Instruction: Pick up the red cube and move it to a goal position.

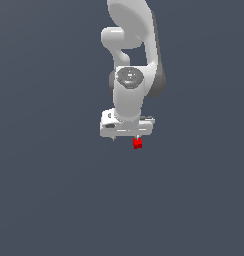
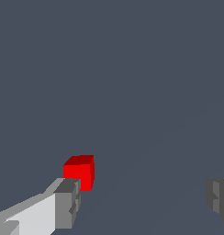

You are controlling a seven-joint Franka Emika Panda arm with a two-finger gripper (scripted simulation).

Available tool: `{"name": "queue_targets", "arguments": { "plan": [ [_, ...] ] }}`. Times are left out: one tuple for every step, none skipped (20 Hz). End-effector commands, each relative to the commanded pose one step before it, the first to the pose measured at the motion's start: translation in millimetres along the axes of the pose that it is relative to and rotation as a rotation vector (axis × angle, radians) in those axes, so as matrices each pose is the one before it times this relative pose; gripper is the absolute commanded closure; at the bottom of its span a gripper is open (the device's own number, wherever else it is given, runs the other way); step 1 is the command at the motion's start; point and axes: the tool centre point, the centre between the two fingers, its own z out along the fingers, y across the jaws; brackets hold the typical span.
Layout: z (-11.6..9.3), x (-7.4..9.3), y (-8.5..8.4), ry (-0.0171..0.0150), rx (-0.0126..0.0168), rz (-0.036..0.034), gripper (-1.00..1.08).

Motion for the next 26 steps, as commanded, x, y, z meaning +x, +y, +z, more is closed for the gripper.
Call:
{"name": "queue_targets", "arguments": {
  "plan": [
    [0.0,0.0,0.01,0.0,0.0,0.0,-0.92],
    [0.26,-0.08,-0.08,0.0,0.0,0.0,-0.92],
    [0.78,-0.25,-0.23,0.0,0.0,0.0,-0.92],
    [0.94,-0.49,-0.93,0.00062,0.00029,-0.00098,-0.92],
    [1.62,-0.62,-0.85,0.00036,0.00018,-0.00056,-0.92],
    [1.99,-0.81,-1.24,0.00062,0.00031,-0.00098,-0.92],
    [2.52,-0.97,-1.39,0.00062,0.00031,-0.00098,-0.92],
    [2.95,-1.16,-1.71,0.0008,0.0004,-0.00126,-0.92],
    [3.44,-1.32,-1.93,0.00087,0.00044,-0.00138,-0.92],
    [3.86,-1.51,-2.26,0.00107,0.00054,-0.00169,-0.92],
    [4.37,-1.67,-2.47,0.00113,0.00057,-0.00178,-0.92],
    [4.82,-1.85,-2.77,0.00128,0.00065,-0.00203,-0.92],
    [5.32,-2.01,-3.01,0.00138,0.0007,-0.00218,-0.92],
    [5.77,-2.19,-3.33,0.00155,0.00079,-0.00245,-0.92],
    [6.27,-2.36,-3.59,0.00167,0.00086,-0.00264,-0.92],
    [6.77,-2.53,-3.85,0.00178,0.00091,-0.00282,-0.92],
    [7.27,-2.69,-4.14,0.00191,0.00098,-0.00303,-0.92],
    [7.54,-2.74,-4.28,0.00198,0.00101,-0.00314,-0.92],
    [7.19,-2.56,-4.07,0.00188,0.00094,-0.00299,-0.92],
    [6.77,-2.36,-3.84,0.00178,0.00086,-0.00283,-0.92],
    [6.38,-2.16,-3.56,0.00164,0.00077,-0.0026,-0.92],
    [5.93,-1.99,-3.34,0.00156,0.00072,-0.00247,-0.92],
    [5.49,-1.81,-3.08,0.00143,0.00065,-0.00227,-0.92],
    [5.05,-1.64,-2.8,0.00129,0.00057,-0.00205,-0.92],
    [4.59,-1.46,-2.56,0.00119,0.00051,-0.00189,-0.92],
    [4.16,-1.28,-2.25,0.00102,0.00042,-0.00161,-0.92]
  ]
}}
